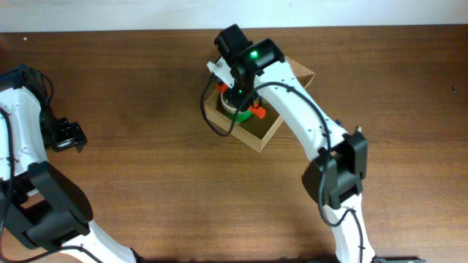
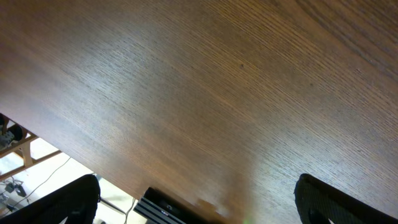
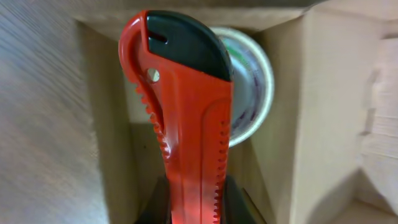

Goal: Pack container
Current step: 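Place the orange box cutter into the box beside the tapes, release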

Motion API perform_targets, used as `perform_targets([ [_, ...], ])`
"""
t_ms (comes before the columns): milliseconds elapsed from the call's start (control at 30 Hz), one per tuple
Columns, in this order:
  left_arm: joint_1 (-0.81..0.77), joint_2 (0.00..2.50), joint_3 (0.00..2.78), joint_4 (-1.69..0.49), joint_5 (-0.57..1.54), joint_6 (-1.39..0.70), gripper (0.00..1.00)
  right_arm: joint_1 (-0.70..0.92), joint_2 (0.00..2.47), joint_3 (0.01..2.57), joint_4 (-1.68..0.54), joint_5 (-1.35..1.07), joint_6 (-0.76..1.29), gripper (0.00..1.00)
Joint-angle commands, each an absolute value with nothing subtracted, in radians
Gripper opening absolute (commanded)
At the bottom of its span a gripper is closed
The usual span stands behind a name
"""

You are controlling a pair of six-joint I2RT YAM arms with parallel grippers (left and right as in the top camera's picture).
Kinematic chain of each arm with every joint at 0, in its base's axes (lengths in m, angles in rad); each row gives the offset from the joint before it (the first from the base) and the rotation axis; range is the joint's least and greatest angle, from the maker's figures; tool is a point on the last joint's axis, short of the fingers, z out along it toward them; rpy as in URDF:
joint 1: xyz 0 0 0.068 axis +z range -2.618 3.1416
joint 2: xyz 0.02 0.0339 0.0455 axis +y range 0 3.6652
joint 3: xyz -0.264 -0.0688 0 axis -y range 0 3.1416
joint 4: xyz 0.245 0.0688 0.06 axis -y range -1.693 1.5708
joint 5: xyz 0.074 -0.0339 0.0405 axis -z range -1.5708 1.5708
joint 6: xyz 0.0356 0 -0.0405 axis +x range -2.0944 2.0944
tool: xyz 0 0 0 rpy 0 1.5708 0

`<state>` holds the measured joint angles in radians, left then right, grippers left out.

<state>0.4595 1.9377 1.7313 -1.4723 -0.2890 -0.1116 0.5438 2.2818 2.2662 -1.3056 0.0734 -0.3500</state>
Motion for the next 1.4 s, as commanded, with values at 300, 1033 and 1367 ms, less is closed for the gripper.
perform_targets([
  [300, 0.462, 1.932, 1.728, -1.473, -0.292, -0.096, 1.0, 0.543, 2.343, 2.21, -1.287, 0.03, -0.362, 0.04],
  [1033, 0.462, 1.932, 1.728, -1.473, -0.292, -0.096, 1.0, 0.59, 2.346, 2.13, -1.271, -0.003, -0.363, 0.11],
  [1367, 0.462, 1.932, 1.728, -1.473, -0.292, -0.096, 1.0, 0.588, 2.276, 2.131, -1.272, 0.164, -0.362, 0.48],
])
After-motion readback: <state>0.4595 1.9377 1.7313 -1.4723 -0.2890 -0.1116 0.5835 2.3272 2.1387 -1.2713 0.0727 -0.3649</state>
